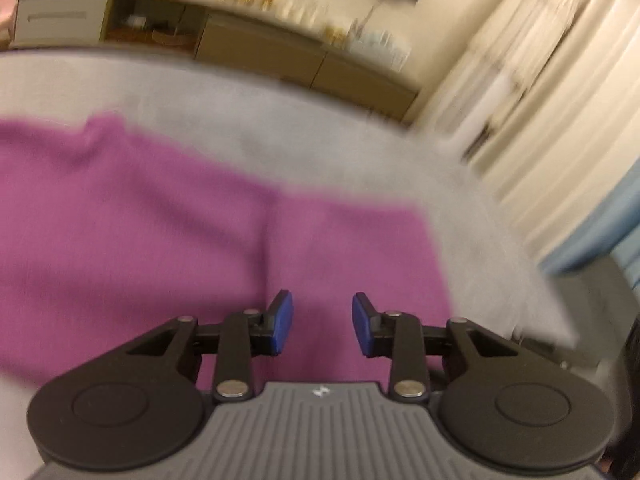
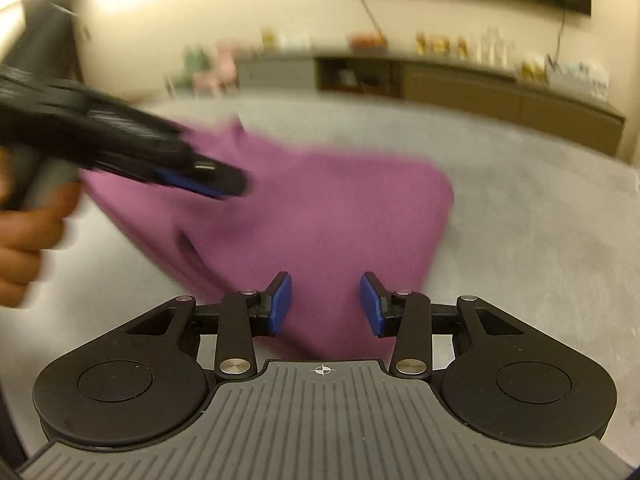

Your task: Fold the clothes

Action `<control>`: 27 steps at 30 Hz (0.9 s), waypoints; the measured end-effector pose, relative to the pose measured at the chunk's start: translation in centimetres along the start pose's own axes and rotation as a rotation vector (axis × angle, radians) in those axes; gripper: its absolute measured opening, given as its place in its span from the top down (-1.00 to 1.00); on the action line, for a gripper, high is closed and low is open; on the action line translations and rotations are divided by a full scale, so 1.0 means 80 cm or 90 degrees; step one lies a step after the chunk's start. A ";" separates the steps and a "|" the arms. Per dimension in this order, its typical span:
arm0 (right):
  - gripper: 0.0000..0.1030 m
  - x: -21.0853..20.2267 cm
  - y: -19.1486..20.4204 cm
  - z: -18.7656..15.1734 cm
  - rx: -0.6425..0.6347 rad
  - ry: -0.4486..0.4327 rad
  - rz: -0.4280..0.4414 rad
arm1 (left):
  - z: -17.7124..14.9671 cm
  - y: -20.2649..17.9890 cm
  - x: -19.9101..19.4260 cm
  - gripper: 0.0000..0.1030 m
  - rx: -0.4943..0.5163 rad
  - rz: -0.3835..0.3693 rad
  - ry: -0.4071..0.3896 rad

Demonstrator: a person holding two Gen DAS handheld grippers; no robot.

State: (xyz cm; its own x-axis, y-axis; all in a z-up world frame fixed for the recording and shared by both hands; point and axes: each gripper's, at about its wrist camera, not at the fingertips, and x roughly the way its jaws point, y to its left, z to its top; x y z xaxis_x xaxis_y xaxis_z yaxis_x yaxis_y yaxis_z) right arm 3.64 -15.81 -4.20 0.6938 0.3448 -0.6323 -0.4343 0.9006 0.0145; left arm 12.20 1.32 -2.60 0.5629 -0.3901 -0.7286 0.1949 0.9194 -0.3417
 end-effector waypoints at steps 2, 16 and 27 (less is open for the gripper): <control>0.09 -0.003 0.005 -0.001 -0.017 -0.009 -0.001 | -0.006 -0.001 0.000 0.31 0.024 0.017 -0.005; -0.23 -0.036 0.166 0.040 -0.066 -0.102 -0.035 | 0.068 0.297 -0.206 0.10 -0.286 0.147 -0.171; -0.41 0.145 0.482 0.167 -0.342 -0.048 0.113 | 0.042 0.435 -0.254 0.03 -0.505 0.083 -0.185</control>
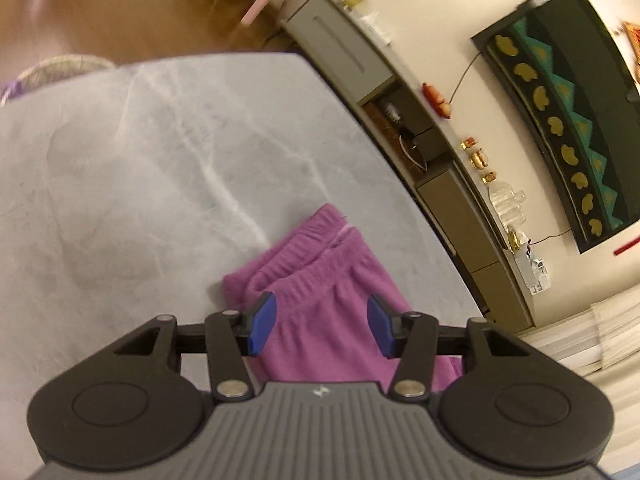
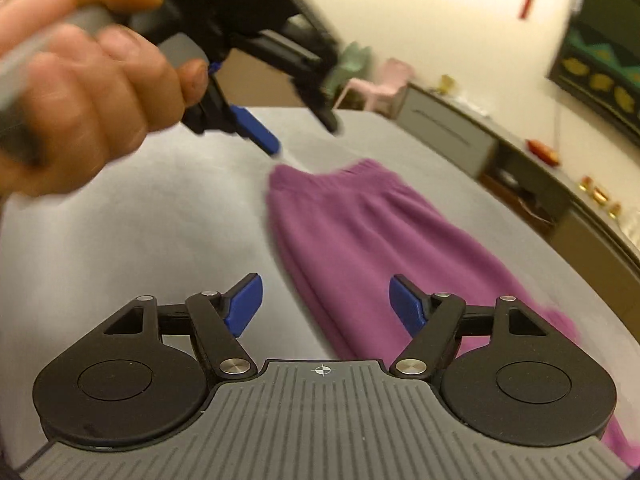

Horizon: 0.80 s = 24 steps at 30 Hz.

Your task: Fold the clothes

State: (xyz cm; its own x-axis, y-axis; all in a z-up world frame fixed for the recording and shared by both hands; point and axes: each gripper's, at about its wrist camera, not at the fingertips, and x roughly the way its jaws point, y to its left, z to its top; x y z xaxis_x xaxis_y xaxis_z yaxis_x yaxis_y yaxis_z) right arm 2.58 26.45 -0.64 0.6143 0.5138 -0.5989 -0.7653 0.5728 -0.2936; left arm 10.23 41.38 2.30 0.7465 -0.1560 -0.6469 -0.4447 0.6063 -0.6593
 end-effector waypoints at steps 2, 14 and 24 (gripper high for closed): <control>-0.41 0.038 0.010 0.018 -0.016 0.019 -0.004 | 0.005 0.011 0.002 0.03 -0.011 0.003 0.008; 0.89 0.056 -0.026 0.039 0.090 -0.010 0.035 | 0.002 0.031 0.054 -0.09 0.021 0.004 0.050; 0.05 -0.005 -0.097 -0.004 0.182 -0.035 0.074 | -0.009 0.021 0.068 0.83 0.077 0.041 0.054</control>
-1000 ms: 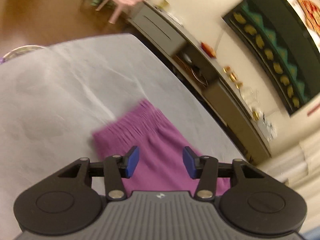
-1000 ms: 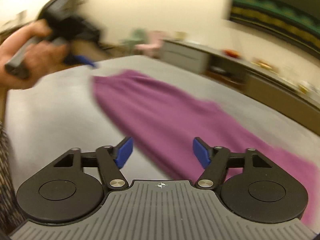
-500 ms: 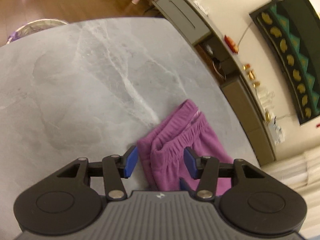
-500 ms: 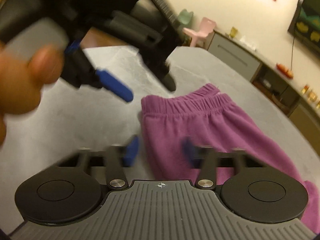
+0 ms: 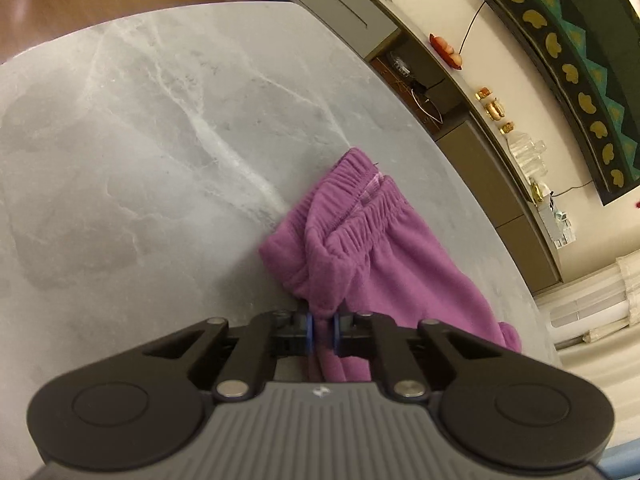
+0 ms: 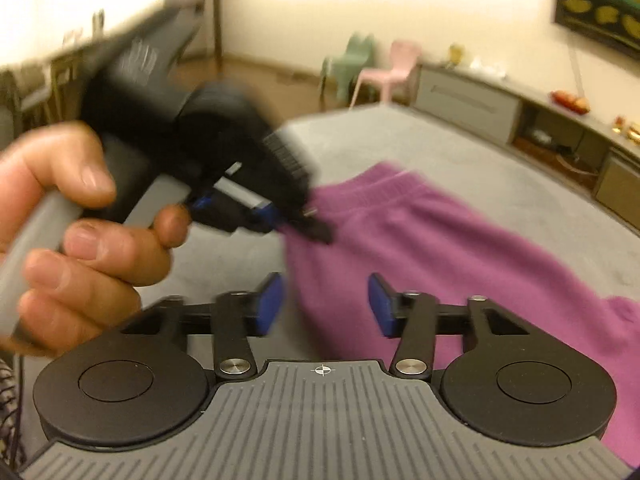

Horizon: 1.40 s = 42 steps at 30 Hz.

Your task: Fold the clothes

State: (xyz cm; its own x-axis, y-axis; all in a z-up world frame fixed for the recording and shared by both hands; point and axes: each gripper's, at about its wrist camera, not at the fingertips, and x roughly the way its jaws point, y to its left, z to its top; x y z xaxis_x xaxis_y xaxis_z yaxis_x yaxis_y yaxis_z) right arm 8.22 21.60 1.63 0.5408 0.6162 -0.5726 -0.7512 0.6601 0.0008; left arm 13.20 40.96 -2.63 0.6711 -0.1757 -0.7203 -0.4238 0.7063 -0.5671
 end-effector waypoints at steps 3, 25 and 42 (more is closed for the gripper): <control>0.34 -0.017 -0.070 0.009 0.107 0.012 -0.099 | -0.007 -0.023 -0.007 0.84 0.054 0.025 -0.030; -0.75 -0.031 -0.333 -0.164 0.699 -0.087 0.199 | -0.303 -0.246 0.003 0.87 0.812 -0.012 -0.149; 0.16 0.012 -0.263 -0.072 0.293 0.055 0.087 | -0.324 -0.239 0.003 0.79 0.865 -0.005 -0.124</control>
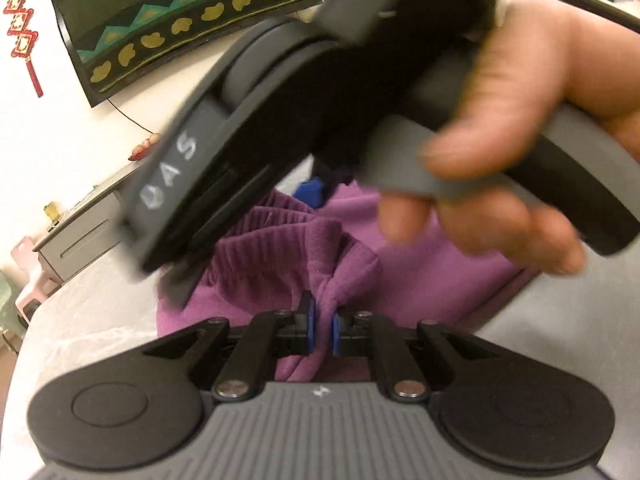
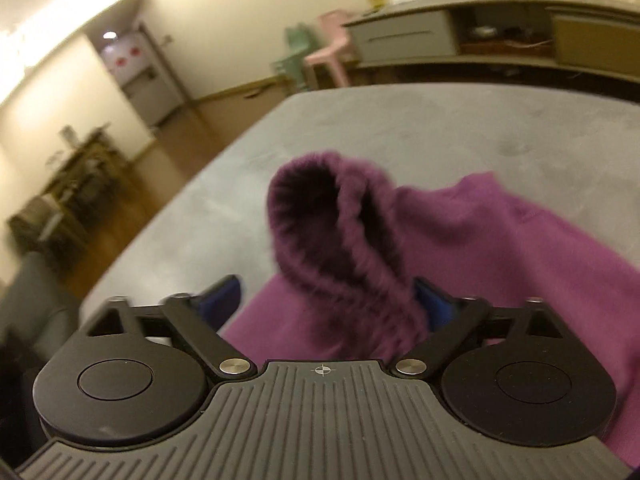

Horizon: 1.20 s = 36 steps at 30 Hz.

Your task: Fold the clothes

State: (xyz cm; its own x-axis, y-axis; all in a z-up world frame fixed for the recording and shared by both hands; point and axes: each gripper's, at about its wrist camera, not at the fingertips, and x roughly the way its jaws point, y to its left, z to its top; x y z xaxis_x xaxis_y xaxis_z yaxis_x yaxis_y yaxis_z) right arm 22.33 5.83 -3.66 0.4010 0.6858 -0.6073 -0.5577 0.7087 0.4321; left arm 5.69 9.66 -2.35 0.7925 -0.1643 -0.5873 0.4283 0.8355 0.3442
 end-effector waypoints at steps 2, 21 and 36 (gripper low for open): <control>0.58 -0.030 -0.009 -0.001 0.072 -0.039 -0.006 | 0.001 0.003 -0.009 0.63 -0.007 -0.006 -0.007; 0.00 -0.073 -0.077 -0.046 0.140 -0.169 -0.256 | -0.053 0.204 0.071 0.00 -0.475 -0.131 0.142; 0.66 0.123 0.023 0.096 -0.146 0.112 -0.186 | -0.038 0.184 0.063 0.76 -0.453 -0.113 0.135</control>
State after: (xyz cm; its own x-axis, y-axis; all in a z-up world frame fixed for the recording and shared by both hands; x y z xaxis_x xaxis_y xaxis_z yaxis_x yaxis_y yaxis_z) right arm 30.80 15.14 -3.70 0.4473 0.4087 -0.7955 -0.5946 0.8003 0.0769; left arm 14.69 22.74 -2.49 0.6072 -0.2836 -0.7422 0.1012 0.9541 -0.2818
